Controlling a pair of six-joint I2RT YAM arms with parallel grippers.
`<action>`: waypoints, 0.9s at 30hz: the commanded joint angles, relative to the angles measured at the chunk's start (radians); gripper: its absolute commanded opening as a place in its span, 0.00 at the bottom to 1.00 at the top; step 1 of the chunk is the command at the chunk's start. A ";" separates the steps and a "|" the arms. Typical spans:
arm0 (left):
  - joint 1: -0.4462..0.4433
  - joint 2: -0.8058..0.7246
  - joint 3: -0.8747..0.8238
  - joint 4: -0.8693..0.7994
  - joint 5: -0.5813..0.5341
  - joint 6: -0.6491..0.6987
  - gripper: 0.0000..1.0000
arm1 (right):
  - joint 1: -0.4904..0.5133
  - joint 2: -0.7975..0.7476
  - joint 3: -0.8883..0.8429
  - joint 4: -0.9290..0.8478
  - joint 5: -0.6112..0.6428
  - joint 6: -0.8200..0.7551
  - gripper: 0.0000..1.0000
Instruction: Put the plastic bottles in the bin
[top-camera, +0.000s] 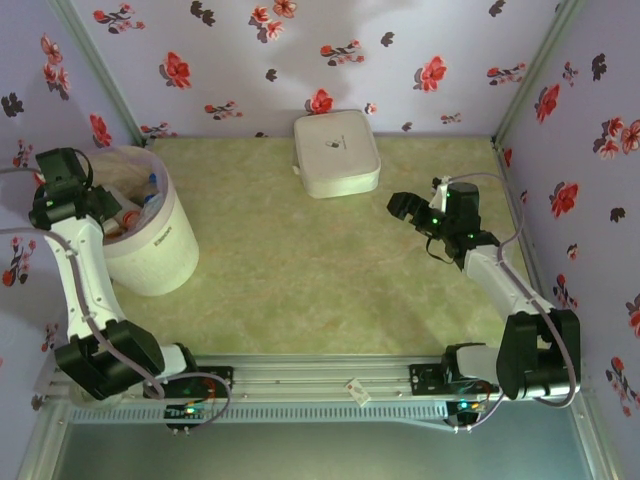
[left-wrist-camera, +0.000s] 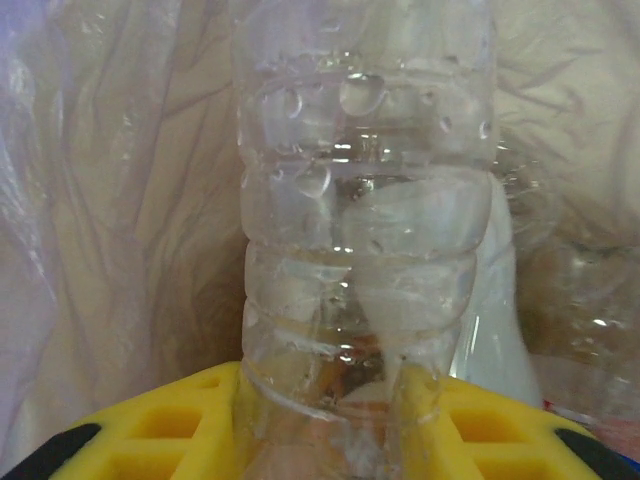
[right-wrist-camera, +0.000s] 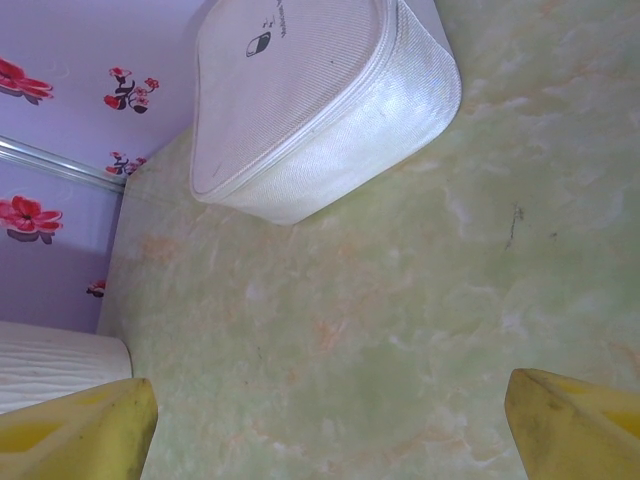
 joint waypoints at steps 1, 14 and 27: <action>0.004 0.053 0.003 -0.025 -0.024 0.093 0.27 | -0.007 0.012 0.030 0.012 -0.016 -0.008 0.91; 0.005 0.172 -0.035 -0.013 -0.019 0.119 0.36 | -0.007 -0.011 0.034 -0.029 0.004 -0.035 0.91; -0.024 0.094 0.020 0.035 0.060 0.090 0.86 | -0.007 -0.004 0.045 -0.036 0.002 -0.036 0.91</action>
